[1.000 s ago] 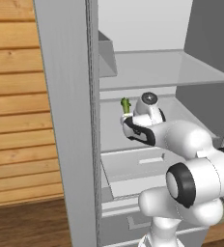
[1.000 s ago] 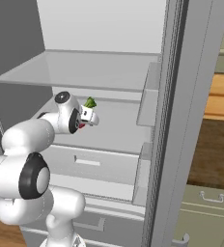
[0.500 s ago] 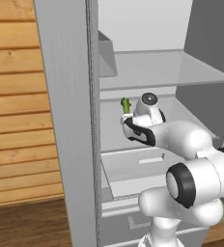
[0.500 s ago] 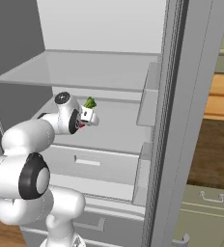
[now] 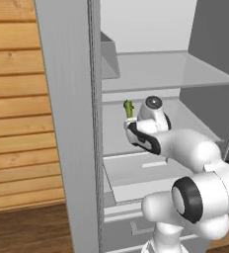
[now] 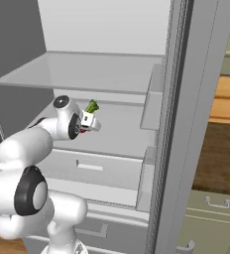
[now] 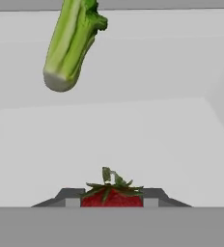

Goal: Take the strawberry from the fridge and place it on top of the pancake, located on the dining counter.

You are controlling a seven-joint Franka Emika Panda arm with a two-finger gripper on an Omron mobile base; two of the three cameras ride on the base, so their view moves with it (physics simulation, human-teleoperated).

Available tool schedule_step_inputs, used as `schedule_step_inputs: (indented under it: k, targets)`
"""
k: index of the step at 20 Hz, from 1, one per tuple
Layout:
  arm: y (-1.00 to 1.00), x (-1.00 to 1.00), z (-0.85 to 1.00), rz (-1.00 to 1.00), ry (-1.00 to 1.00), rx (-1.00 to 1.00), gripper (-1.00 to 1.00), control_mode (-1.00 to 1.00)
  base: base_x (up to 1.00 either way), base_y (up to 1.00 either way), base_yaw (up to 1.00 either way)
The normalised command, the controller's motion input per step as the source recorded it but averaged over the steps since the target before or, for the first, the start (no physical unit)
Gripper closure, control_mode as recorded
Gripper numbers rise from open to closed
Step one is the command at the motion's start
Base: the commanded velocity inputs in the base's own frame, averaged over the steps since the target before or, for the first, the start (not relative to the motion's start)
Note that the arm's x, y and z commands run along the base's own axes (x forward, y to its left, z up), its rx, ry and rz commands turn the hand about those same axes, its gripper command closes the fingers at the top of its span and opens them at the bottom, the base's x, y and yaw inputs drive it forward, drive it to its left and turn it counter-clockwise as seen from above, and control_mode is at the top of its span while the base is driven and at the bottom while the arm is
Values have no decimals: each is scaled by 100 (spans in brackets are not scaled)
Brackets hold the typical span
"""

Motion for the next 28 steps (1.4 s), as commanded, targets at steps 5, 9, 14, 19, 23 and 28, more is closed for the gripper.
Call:
schedule_step_inputs:
  k: [5,9,14,19,23,28]
  targets:
    - [-5,-66,0,-3,-1,1,100,-100,0,0,0]
    - [-5,-88,19,0,-1,3,100,-100,0,0,0]
    - [-8,-77,62,1,1,10,100,-100,0,0,0]
    - [0,-88,78,6,0,6,100,-100,0,0,0]
    - [0,-62,91,5,11,0,100,-100,0,0,0]
    - [0,-66,83,5,12,0,100,-100,0,0,0]
